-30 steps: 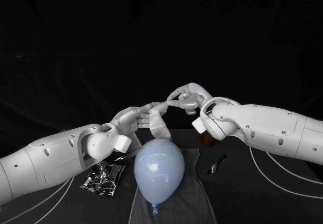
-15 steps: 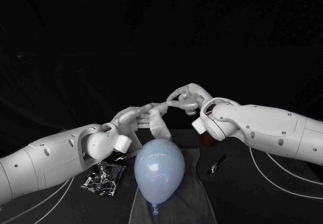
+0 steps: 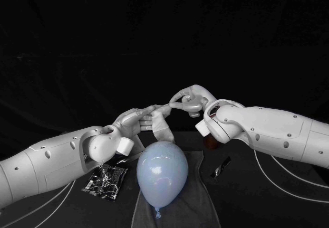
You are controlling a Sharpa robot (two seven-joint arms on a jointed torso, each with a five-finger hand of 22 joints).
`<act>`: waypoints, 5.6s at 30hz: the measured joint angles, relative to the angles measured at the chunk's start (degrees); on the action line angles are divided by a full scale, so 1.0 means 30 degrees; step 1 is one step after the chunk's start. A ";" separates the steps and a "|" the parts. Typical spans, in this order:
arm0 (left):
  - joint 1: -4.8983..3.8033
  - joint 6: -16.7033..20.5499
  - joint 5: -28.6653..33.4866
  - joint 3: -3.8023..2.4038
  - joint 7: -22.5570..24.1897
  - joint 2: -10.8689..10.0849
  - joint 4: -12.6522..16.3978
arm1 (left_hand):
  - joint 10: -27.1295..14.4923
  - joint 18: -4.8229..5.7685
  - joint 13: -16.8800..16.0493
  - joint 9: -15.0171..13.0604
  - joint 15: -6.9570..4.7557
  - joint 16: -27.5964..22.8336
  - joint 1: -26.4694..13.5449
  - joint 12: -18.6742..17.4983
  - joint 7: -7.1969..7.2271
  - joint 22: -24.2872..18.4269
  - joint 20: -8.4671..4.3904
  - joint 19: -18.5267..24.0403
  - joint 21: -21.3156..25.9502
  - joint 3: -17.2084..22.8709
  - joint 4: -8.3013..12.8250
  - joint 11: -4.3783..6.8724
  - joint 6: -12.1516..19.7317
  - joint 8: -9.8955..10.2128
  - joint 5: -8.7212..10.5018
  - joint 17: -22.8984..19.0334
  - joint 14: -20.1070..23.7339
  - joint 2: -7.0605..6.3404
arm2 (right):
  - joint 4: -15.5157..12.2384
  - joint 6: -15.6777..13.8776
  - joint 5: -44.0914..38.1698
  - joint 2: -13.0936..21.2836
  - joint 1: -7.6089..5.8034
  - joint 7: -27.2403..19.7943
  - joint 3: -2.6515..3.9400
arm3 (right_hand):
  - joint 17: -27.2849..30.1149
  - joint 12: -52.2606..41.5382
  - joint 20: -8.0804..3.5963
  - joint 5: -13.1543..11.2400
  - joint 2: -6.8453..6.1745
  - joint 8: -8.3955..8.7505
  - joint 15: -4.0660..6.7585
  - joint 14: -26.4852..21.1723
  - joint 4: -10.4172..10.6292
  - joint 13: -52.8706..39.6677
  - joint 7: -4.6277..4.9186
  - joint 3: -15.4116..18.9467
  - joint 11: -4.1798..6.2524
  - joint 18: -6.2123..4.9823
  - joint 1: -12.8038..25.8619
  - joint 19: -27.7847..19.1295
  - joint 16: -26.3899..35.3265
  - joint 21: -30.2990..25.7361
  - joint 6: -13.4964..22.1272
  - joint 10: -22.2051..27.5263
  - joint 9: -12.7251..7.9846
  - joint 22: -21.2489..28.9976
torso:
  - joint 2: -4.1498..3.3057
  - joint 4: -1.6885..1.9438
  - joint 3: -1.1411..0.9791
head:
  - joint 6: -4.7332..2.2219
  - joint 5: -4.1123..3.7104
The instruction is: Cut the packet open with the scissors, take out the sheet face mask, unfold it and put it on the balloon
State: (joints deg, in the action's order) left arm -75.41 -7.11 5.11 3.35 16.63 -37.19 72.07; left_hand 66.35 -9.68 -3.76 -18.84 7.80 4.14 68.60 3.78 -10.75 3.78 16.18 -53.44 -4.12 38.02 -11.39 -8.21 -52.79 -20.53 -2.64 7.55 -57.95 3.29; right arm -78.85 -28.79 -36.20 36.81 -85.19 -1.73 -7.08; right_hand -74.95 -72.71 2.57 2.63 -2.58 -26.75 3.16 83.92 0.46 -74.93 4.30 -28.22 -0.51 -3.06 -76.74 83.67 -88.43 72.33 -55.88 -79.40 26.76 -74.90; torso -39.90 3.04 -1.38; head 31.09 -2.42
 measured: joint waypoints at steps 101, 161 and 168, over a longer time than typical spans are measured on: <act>0.0000 0.0215 -0.0017 0.0000 0.0032 -0.0090 0.0202 | 0.0000 0.0022 0.0002 -0.0023 0.0001 0.0000 -0.0076 0.0000 0.0000 0.0001 -0.0071 -0.0072 0.0000 0.0163 0.0163 0.0000 -0.0001 -0.0076 0.0000 0.0012 0.0000 -0.0076 | 0.0656 0.0287 0.0688 -0.0407 0.0073 -0.0077 -0.0117 | 0.0015 0.5316 0.0897 0.0013 -0.1324 0.2214 -0.1116 0.0023 0.1388 0.3407 0.1722 0.1493 -0.1348 -0.0312 0.2450 -0.1299 0.1093 -0.3724 0.3375 0.4001 -0.1143 -0.0012 | 0.0000 -0.0004 0.0005 | -0.0082 0.0011; 0.0002 0.2546 -0.0033 0.0000 -0.0126 -0.0186 0.0373 | 0.0278 -0.0153 0.0003 -0.0170 -0.0067 0.0000 0.0156 0.0000 0.0068 0.0000 -0.0141 -0.0142 0.0000 0.1346 0.1238 0.0139 -0.0071 -0.0323 0.0000 0.0103 -0.0070 -0.0617 | -0.2757 -0.4539 -1.1602 -0.0092 0.1594 0.0315 -0.0189 | 0.0000 -0.1921 0.0931 0.0224 -0.1855 0.4124 -0.0989 0.0031 0.0314 -0.0003 0.1685 0.0840 -0.1201 0.0016 0.1151 0.0110 -0.0389 0.2083 0.1827 -0.0726 -0.2910 -0.0004 | -0.0026 0.0040 0.0035 | 0.0145 0.0233; 0.0002 0.2530 -0.0322 -0.0001 -0.0141 -0.0229 0.0456 | 0.0278 -0.0150 0.0002 -0.0170 -0.0132 0.0000 0.0222 0.0000 0.0068 0.0000 -0.0140 -0.0141 0.0000 0.1345 0.1238 0.0139 -0.0071 -0.0323 0.0001 0.0103 -0.0136 -0.0683 | -0.2356 -0.5485 -1.2423 -0.0373 0.1605 0.0526 -0.0184 | 0.0001 -0.1921 0.0933 0.0224 -0.1854 0.4124 -0.0990 0.0029 0.0314 0.0010 0.1685 0.0840 -0.1200 0.0015 0.1152 0.0110 -0.0456 0.2082 0.1829 -0.0726 -0.2916 -0.0001 | -0.0024 0.0016 0.0020 | 0.0267 0.0311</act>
State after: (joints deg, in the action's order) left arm -75.40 0.47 4.15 3.34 16.21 -37.87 73.43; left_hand 67.18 -10.13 -3.76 -19.34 7.40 4.14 69.26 3.77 -10.54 3.78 15.76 -53.86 -4.12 42.06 -7.67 -7.79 -53.01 -21.50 -2.64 7.86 -58.36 1.24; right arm -85.92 -45.24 -73.47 35.70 -80.37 -0.15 -7.63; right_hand -74.95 -78.47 5.37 3.30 -8.14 -14.38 0.19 84.01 1.41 -74.90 9.35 -25.70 -4.11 -3.02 -73.28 84.00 -89.80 78.58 -50.40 -81.58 18.02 -74.90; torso -39.97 3.09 -1.32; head 31.89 -1.48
